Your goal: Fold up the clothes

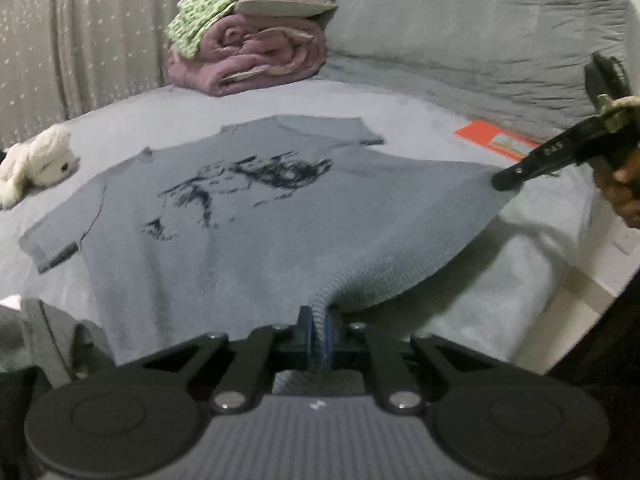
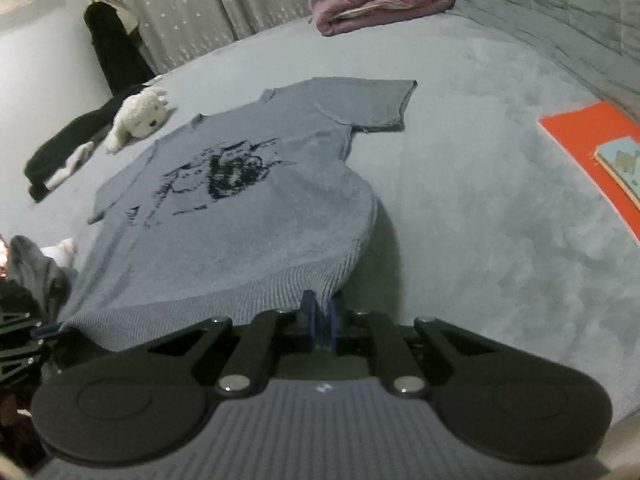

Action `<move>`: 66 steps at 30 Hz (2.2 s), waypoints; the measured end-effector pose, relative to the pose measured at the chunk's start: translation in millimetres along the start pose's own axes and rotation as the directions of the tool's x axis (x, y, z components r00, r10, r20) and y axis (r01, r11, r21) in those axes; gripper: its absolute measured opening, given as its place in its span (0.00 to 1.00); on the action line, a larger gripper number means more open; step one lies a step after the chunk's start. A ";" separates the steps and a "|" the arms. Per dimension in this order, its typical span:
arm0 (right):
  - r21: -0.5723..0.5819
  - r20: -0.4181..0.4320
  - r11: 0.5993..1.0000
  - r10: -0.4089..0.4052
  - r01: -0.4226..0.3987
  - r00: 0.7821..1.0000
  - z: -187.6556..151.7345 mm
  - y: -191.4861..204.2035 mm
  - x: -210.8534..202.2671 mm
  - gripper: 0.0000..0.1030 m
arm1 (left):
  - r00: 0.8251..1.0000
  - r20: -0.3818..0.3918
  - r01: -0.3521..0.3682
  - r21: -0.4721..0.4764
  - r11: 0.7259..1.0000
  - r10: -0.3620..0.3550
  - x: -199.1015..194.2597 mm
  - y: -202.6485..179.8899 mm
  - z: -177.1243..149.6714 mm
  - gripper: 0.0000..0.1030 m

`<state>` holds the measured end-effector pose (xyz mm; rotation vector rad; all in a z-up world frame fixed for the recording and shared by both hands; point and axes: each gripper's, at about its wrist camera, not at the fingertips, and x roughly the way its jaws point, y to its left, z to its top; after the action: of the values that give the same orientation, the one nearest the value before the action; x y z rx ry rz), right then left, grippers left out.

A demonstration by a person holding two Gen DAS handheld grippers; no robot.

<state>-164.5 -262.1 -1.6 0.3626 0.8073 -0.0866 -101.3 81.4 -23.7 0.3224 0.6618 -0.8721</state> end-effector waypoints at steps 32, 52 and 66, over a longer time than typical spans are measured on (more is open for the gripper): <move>0.146 -0.060 0.988 -0.034 0.043 0.998 32.3 -33.1 52.9 0.40 | 0.996 -0.080 -0.051 -0.164 0.985 0.039 16.5 37.8 2.2 0.41; 0.446 0.130 0.878 0.133 -0.177 0.983 113.7 -75.6 166.1 0.30 | 0.999 0.002 0.044 -0.108 0.993 -0.044 91.8 12.2 18.1 0.42; 0.406 0.163 0.913 -0.047 -0.023 0.986 121.9 -75.9 147.4 0.16 | 0.998 -0.015 0.053 -0.120 0.991 -0.056 89.9 14.8 20.4 0.43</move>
<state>5.5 -366.6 -52.0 0.7359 0.6183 -0.2974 -39.7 26.0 -67.0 0.2062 0.7395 -0.8785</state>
